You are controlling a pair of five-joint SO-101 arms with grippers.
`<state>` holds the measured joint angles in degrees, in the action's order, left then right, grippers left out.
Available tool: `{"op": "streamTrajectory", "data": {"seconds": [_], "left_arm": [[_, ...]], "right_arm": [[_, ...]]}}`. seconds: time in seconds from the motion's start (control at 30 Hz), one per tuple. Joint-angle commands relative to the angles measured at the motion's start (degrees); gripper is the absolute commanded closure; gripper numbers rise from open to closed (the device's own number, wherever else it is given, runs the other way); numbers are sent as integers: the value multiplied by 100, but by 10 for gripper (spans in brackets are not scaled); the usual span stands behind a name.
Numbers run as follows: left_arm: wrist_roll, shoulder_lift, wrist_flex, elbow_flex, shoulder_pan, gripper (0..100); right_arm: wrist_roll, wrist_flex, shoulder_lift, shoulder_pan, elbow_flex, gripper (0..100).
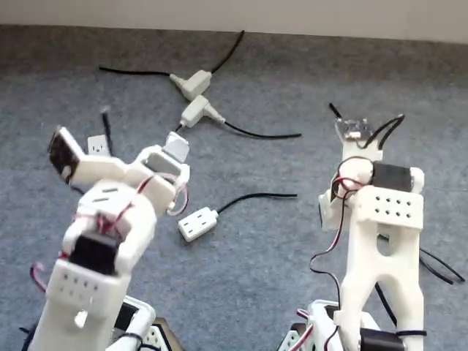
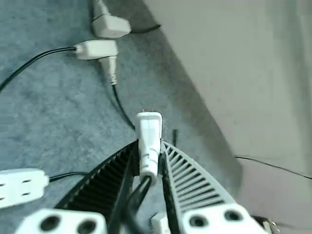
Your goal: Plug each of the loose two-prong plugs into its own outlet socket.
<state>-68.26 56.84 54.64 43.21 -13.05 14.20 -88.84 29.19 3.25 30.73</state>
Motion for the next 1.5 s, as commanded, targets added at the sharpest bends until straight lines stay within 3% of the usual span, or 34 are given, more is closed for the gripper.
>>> {"op": "streamTrajectory", "data": {"seconds": [0.0,0.17,0.3,0.63,0.83,0.93,1.13,1.47], "left_arm": [[510,-1692,1442,-1358,92,993],[844,-2905,3341,-2264,92,993],[853,-3099,3903,-2387,92,993],[818,-3099,2963,-1244,4,993],[615,-3099,2365,-778,-725,993],[273,-3099,2321,-752,-866,993],[281,-3143,2242,-532,-848,993],[281,-3099,1363,66,-831,993]], "right_arm": [[35,620,259,75,655,992],[-114,1525,321,75,1613,992],[-536,2202,321,48,2105,992],[-659,3503,321,66,3064,992],[-659,4154,321,66,3468,992],[-659,4242,295,66,3538,992],[-659,4242,277,66,3547,992],[-659,4242,286,75,3547,992]]}}
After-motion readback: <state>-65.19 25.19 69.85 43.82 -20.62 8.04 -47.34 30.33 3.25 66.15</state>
